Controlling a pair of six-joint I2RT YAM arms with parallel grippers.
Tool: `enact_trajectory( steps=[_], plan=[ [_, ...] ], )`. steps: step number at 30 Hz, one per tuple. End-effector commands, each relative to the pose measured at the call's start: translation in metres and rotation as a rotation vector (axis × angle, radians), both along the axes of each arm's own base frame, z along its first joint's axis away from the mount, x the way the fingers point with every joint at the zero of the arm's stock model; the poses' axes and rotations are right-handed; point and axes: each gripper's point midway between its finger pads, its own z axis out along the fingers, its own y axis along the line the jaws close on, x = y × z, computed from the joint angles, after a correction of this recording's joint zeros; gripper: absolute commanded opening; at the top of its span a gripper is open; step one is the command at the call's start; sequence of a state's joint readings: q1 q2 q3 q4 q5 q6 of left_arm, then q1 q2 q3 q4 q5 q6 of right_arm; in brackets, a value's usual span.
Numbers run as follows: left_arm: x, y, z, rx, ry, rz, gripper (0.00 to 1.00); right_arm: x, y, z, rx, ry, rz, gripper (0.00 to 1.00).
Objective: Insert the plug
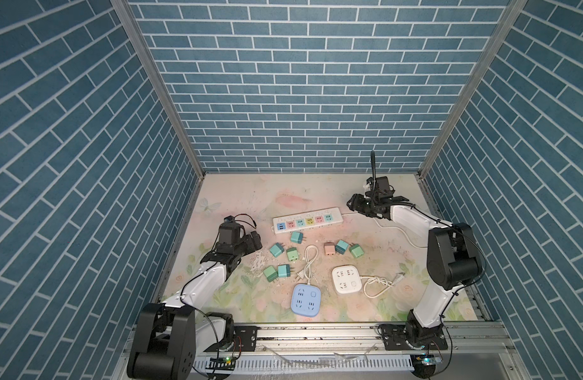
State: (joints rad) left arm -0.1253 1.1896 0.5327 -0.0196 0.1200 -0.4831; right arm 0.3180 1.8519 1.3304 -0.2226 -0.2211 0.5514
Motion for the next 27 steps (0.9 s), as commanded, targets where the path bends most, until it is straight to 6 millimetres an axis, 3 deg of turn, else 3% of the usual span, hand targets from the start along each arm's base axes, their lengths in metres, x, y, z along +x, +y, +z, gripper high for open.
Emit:
enact_trajectory(
  steps=[1, 11, 19, 27],
  plan=[
    [0.026, -0.015, 0.024, -0.039, -0.043, -0.04, 0.92, 0.007, 0.012, -0.01, -0.023, 0.047, 0.056, 0.63],
    [0.066, -0.036, 0.034, -0.075, -0.024, -0.076, 0.92, 0.033, 0.037, -0.035, -0.013, 0.095, 0.106, 0.66],
    [0.086, -0.052, 0.008, -0.099, 0.067, -0.118, 0.92, 0.027, 0.053, -0.05, 0.007, 0.113, 0.146, 0.65],
    [0.091, -0.078, -0.007, -0.119, 0.101, -0.177, 0.93, 0.013, 0.064, -0.057, 0.006, 0.11, 0.173, 0.64]
  ],
)
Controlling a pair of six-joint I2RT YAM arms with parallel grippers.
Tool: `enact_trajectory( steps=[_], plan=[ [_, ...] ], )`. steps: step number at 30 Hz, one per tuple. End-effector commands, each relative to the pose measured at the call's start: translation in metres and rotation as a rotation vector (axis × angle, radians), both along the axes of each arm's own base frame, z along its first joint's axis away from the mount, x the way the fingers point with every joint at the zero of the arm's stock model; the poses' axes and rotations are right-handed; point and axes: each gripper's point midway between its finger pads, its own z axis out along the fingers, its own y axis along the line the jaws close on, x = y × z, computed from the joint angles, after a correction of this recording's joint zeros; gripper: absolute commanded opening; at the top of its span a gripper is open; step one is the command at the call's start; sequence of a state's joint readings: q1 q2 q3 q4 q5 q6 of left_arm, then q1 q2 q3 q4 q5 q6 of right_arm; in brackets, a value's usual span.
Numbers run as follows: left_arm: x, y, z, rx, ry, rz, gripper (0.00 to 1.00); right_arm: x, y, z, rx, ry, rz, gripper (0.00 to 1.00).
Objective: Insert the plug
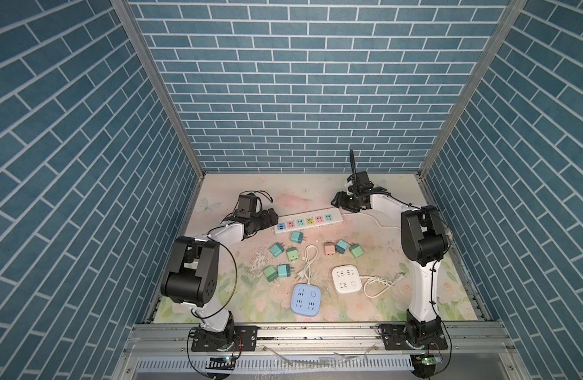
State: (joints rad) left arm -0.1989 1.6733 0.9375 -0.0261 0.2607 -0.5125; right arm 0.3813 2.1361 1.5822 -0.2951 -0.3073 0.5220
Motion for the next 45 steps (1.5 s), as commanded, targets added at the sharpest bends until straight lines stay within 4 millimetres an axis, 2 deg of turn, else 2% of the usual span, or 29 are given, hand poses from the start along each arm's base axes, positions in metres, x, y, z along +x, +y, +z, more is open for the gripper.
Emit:
enact_trajectory(
  steps=[1, 6, 14, 20, 26, 28, 31, 33, 37, 41, 45],
  plan=[
    [0.004, -0.013, 0.004, -0.015, -0.006, -0.027, 0.93, -0.01, 0.006, -0.008, -0.011, 0.001, 0.034, 0.63],
    [0.006, -0.023, -0.004, -0.018, 0.0, -0.035, 0.93, -0.015, 0.005, -0.02, -0.031, 0.024, 0.04, 0.61],
    [0.003, -0.049, -0.015, -0.017, 0.015, -0.09, 0.93, -0.039, 0.001, -0.015, -0.026, -0.011, 0.03, 0.6],
    [-0.002, -0.069, -0.014, -0.015, -0.007, -0.128, 0.93, -0.061, -0.003, -0.009, -0.009, -0.046, 0.014, 0.58],
    [-0.014, -0.087, -0.003, -0.025, -0.076, -0.175, 0.93, -0.077, -0.008, -0.005, -0.005, -0.072, -0.001, 0.57],
    [-0.019, -0.082, 0.001, 0.012, -0.089, -0.154, 0.93, -0.078, -0.014, -0.002, -0.021, -0.089, -0.016, 0.58],
    [-0.02, -0.06, 0.016, 0.098, -0.121, -0.075, 0.94, -0.075, -0.019, -0.003, -0.06, -0.089, -0.03, 0.59],
    [-0.015, -0.045, 0.029, 0.165, -0.14, -0.035, 0.97, -0.072, -0.015, -0.006, -0.051, -0.079, -0.023, 0.58],
    [0.008, -0.042, 0.044, 0.216, -0.158, -0.049, 0.97, -0.068, -0.006, -0.009, -0.021, -0.057, -0.018, 0.57],
    [0.038, -0.041, 0.035, 0.24, -0.107, -0.063, 0.96, -0.068, -0.002, -0.014, -0.009, -0.042, -0.02, 0.57],
    [0.058, -0.041, 0.029, 0.204, -0.107, -0.086, 0.96, -0.07, 0.002, -0.019, -0.01, -0.035, -0.012, 0.57]
  ],
)
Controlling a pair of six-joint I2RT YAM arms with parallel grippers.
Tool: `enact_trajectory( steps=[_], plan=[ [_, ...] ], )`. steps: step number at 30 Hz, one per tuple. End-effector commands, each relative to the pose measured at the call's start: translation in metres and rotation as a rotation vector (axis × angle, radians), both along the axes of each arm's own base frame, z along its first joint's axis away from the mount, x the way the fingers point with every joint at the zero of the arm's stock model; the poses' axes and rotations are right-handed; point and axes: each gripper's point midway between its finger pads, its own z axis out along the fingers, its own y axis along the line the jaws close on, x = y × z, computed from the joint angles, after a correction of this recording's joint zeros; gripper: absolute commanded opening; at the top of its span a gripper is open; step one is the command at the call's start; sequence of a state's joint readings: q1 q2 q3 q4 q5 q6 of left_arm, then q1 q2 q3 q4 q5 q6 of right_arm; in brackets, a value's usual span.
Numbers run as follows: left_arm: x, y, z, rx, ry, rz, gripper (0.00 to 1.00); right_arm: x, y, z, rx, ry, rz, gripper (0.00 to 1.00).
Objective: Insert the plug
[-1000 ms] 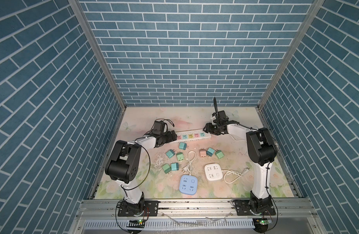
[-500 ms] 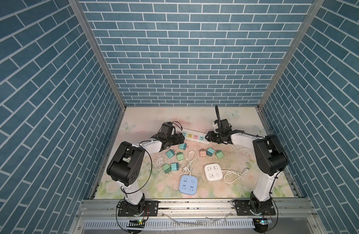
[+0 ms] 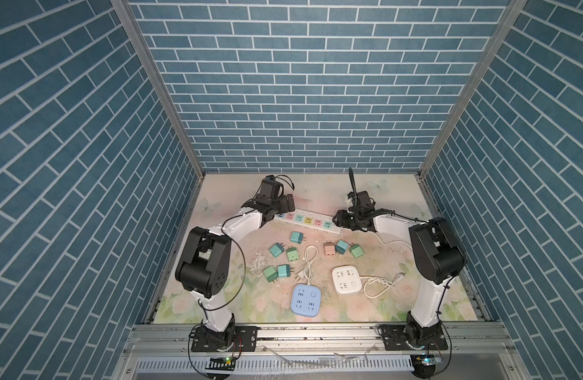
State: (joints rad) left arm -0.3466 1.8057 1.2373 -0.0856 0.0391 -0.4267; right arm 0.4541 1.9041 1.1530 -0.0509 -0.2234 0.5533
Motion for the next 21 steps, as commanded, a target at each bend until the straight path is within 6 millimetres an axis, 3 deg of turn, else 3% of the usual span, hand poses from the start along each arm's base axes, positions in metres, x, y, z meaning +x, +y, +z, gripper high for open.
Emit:
enact_trajectory(
  steps=[1, 13, 21],
  plan=[
    [0.002, 0.007, -0.02, 0.028, 0.064, -0.033, 0.96, 0.0, 0.009, -0.006, 0.019, 0.025, -0.01, 0.56],
    [0.032, -0.012, -0.059, 0.032, 0.146, -0.102, 0.96, 0.003, 0.016, -0.008, 0.027, 0.027, -0.018, 0.56],
    [0.019, -0.016, -0.072, -0.002, 0.171, -0.128, 0.96, 0.003, 0.019, -0.004, 0.029, 0.027, -0.013, 0.54]
  ],
)
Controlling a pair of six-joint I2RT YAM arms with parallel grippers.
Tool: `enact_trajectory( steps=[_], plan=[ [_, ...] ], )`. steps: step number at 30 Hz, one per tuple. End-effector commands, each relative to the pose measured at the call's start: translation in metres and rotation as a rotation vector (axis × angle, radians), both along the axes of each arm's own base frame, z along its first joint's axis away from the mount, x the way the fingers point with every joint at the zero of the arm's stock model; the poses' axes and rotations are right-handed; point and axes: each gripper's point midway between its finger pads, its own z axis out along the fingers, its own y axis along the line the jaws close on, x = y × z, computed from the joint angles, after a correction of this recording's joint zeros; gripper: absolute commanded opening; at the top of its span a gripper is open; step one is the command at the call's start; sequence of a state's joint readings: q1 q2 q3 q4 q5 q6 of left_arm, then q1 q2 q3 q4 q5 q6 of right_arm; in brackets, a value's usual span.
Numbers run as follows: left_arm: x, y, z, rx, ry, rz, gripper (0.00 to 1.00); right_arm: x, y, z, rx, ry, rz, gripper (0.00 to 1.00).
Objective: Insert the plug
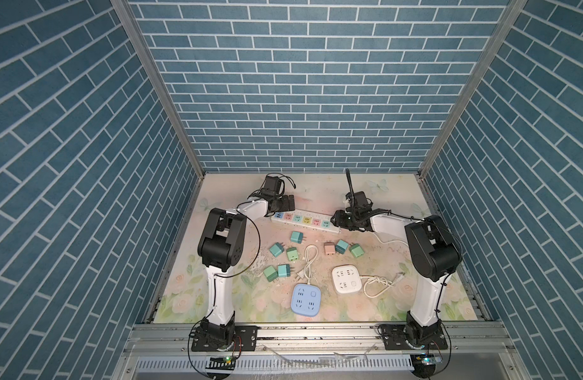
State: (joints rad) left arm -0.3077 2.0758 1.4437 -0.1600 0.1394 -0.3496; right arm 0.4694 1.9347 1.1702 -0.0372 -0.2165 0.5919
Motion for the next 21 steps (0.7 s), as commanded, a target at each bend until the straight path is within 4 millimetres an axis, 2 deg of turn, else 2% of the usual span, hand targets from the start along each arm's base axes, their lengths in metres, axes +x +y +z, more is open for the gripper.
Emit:
enact_trajectory(
  steps=[1, 8, 17, 21],
  plan=[
    [-0.02, -0.008, -0.008, -0.041, 0.037, -0.044, 0.96, 0.002, 0.012, 0.003, 0.017, 0.009, 0.007, 0.54],
    [-0.05, -0.01, -0.016, -0.115, 0.042, -0.059, 0.95, 0.003, 0.013, 0.003, 0.014, 0.014, 0.015, 0.54],
    [-0.091, -0.023, 0.013, -0.177, -0.02, -0.09, 0.95, -0.004, 0.01, 0.01, 0.017, -0.004, 0.015, 0.53],
    [-0.105, -0.022, 0.017, -0.171, -0.033, -0.081, 0.96, -0.004, 0.01, 0.01, 0.019, -0.005, 0.016, 0.53]
  ],
)
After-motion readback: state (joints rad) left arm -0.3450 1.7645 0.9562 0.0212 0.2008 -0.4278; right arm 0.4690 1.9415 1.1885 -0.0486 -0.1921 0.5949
